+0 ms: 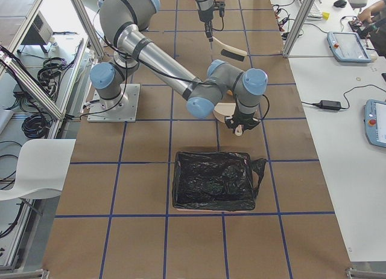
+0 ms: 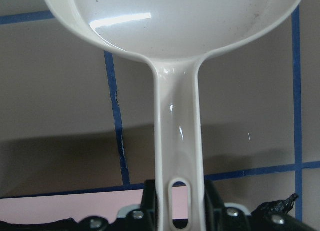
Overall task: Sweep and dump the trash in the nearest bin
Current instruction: 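Move the brush with the left gripper behind the food pieces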
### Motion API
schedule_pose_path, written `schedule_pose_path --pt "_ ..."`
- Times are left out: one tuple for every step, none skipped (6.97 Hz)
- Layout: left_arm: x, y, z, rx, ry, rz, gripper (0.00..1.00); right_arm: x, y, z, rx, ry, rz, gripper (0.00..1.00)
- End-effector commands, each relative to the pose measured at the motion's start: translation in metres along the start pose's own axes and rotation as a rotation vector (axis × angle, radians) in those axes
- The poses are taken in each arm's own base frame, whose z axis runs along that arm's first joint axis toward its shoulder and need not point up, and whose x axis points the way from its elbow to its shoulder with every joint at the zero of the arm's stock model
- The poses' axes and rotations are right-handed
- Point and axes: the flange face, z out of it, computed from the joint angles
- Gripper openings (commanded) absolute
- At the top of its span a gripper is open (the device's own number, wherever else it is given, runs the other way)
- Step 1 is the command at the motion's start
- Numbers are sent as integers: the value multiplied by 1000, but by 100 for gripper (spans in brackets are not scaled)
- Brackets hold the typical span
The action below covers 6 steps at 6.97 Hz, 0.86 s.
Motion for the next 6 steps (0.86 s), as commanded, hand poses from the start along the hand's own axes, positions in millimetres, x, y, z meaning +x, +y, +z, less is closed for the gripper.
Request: schedule_pose_path --pt "13 29 14 187 3 -8 0 17 -25 7 -25 43 -57 0" --pt "9 44 31 216 19 -6 0 22 -34 15 -32 34 -70 0" --pt "8 49 34 248 37 -21 0 23 -34 19 -46 16 -66 0" --pt "12 50 42 236 37 -45 0 25 -34 29 -26 8 -65 0" --pt "25 57 56 228 35 -43 0 28 -40 35 -5 8 -70 0" --pt "39 66 66 227 21 -45 0 29 -43 32 -4 11 -72 0"
